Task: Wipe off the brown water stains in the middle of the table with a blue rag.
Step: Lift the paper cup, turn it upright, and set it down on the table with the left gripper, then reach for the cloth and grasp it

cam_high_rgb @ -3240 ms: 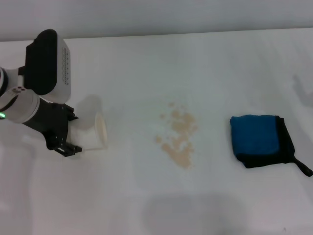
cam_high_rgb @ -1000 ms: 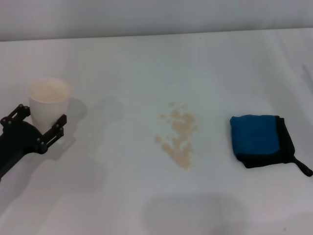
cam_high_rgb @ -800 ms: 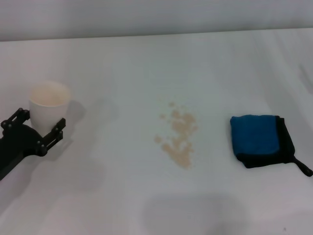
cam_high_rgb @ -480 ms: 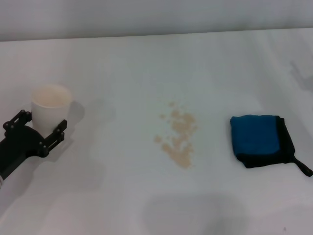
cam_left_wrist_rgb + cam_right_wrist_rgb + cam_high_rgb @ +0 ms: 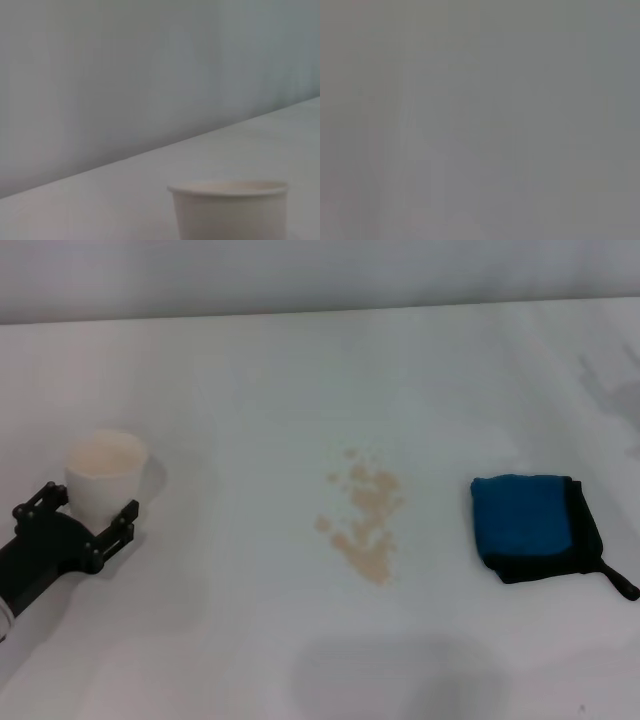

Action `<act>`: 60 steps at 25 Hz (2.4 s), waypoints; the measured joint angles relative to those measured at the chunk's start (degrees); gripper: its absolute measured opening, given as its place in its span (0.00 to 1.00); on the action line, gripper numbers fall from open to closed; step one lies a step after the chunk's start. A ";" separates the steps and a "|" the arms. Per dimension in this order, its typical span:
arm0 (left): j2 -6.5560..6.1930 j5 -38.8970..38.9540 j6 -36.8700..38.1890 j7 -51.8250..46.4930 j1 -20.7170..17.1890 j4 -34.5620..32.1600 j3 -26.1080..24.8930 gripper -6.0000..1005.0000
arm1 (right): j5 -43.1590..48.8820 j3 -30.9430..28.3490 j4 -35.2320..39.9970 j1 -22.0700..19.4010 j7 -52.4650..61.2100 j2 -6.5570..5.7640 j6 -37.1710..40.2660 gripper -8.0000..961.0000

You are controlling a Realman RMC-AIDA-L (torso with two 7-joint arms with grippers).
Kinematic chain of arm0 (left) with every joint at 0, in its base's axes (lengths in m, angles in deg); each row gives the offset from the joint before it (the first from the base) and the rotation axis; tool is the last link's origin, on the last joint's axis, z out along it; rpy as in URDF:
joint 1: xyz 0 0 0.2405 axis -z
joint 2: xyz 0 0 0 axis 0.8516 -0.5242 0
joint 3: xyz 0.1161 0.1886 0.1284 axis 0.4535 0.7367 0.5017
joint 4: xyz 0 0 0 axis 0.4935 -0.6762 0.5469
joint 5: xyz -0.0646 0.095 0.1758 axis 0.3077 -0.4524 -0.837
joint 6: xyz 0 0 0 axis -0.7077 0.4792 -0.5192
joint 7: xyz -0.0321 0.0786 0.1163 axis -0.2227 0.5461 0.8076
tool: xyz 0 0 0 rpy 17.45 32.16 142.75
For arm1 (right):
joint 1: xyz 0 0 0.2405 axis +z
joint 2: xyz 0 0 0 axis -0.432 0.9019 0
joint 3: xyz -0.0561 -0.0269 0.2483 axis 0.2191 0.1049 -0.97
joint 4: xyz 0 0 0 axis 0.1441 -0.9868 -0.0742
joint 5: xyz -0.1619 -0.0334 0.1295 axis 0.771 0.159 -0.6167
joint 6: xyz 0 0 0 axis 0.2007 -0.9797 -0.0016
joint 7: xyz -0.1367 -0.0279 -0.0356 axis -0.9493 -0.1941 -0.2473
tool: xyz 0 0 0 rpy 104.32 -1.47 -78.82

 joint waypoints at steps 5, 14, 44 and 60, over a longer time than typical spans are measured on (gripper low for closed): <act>-0.01 1.20 0.77 0.01 0.04 1.04 0.00 0.71 | -0.13 0.00 0.00 0.59 -0.09 -0.14 1.23 0.74; 0.03 1.24 2.11 0.01 0.79 1.61 0.19 0.72 | -0.11 -0.01 0.17 0.76 -0.16 -0.21 2.80 0.74; -0.03 2.57 2.31 0.04 2.21 3.03 0.09 0.87 | -0.06 0.00 0.17 0.90 -0.24 -0.24 3.60 0.74; -0.16 5.66 -8.95 2.35 -5.45 2.79 0.00 0.87 | -0.19 0.69 0.94 1.06 -0.10 -0.22 4.76 0.74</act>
